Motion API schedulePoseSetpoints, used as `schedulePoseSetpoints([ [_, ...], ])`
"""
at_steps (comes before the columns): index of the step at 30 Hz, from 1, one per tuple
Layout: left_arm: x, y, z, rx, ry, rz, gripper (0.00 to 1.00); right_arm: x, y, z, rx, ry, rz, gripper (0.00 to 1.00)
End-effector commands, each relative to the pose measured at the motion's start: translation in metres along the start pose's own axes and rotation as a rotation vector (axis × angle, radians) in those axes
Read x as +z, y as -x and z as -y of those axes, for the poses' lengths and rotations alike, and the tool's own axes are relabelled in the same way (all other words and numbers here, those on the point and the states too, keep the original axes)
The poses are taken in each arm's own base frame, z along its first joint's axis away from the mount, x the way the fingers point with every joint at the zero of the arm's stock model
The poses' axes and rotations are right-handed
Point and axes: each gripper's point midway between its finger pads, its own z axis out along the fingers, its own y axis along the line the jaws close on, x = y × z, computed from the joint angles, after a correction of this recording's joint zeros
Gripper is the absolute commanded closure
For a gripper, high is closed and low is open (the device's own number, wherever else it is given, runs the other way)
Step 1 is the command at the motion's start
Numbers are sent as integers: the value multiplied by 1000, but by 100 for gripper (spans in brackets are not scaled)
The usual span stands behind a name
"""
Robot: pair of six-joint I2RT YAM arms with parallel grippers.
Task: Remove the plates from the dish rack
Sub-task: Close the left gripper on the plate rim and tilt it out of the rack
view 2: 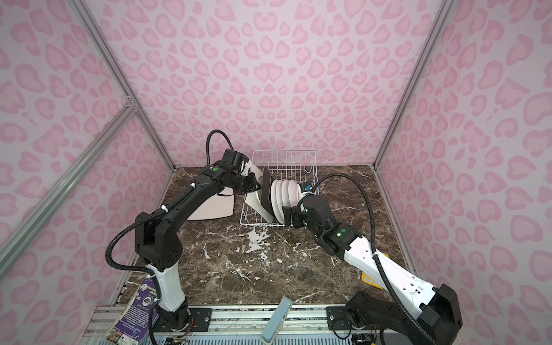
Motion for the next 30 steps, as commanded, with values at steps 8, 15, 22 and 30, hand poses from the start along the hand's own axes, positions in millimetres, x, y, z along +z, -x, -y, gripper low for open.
schedulePoseSetpoints([
  [8,12,-17,-14,-1,36,-44,96,0,0,2,7,-9,8,1],
  [15,-4,-11,-2,8,-12,9,96,0,2,2,12,-10,14,1],
  [22,-31,3,21,21,-84,78,96,0,3,0,10,-6,16,1],
  [30,-60,13,39,45,-130,141,96,-4,4,1,20,-3,19,1],
])
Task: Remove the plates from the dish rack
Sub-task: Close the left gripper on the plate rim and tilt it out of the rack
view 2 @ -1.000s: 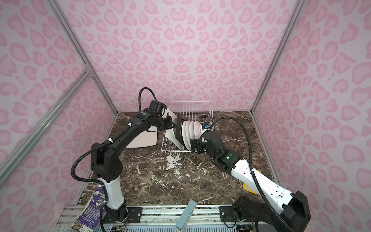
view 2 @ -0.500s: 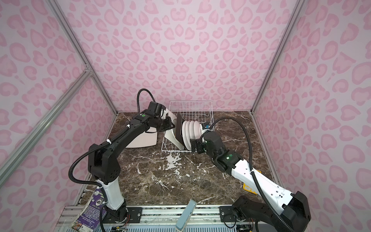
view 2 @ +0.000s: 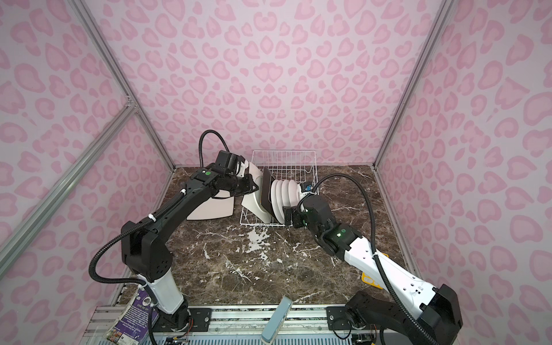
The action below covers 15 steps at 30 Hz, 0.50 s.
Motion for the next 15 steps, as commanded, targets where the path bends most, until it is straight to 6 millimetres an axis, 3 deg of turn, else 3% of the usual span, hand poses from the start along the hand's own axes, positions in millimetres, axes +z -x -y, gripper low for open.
schedulePoseSetpoints([
  [1,-22,22,25,51,-81,89,96,-3,4,0,10,-1,17,1],
  [15,-66,27,33,118,-49,159,96,-1,7,-3,2,10,10,1],
])
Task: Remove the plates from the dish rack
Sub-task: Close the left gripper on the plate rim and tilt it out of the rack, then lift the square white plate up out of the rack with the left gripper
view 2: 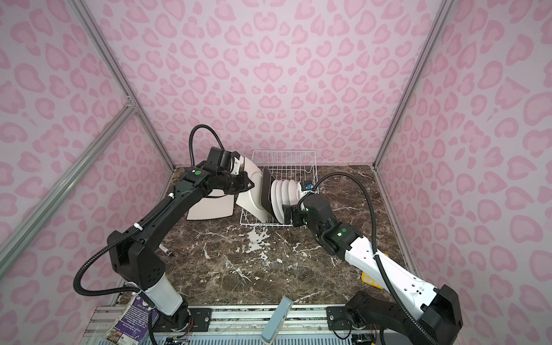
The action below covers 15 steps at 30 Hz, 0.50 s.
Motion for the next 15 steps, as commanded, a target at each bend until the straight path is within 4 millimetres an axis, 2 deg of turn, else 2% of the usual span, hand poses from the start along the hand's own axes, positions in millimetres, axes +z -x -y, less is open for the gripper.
schedulePoseSetpoints([
  [1,-29,27,23,78,-57,125,96,-1,1,0,0,0,2,1],
  [9,-55,42,37,142,-70,191,96,-5,4,0,4,4,22,1],
  [15,-75,49,39,190,-43,239,96,-3,4,-2,6,12,12,1],
])
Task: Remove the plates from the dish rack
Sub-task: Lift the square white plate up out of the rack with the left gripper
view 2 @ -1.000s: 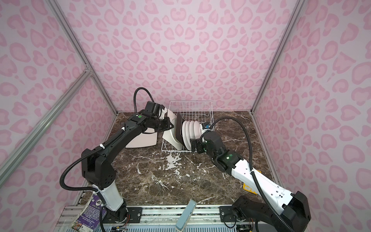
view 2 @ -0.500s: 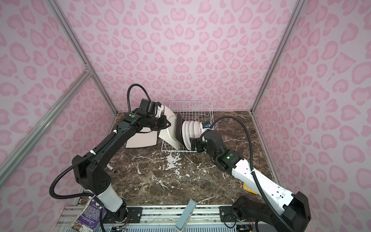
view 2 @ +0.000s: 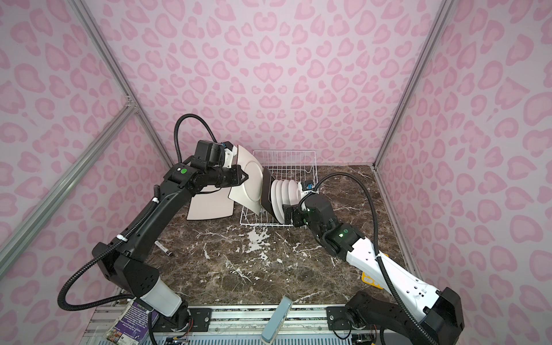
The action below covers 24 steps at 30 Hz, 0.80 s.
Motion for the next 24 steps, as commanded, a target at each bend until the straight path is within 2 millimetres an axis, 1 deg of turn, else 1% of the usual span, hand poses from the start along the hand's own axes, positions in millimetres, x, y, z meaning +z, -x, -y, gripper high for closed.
schedulePoseSetpoints([
  [1,-26,31,19,84,-46,135,96,1,0,-1,4,1,0,1],
  [8,-42,41,15,151,5,194,96,2,0,-3,7,11,-3,1],
  [13,-53,51,14,250,38,255,96,2,3,-5,11,17,-4,1],
  [18,-70,68,16,382,88,347,96,-3,15,-6,40,26,6,1],
  [22,-80,74,22,484,91,391,96,-7,25,-6,62,38,35,1],
  [24,-84,73,26,547,80,413,96,-7,28,-1,82,33,49,1],
])
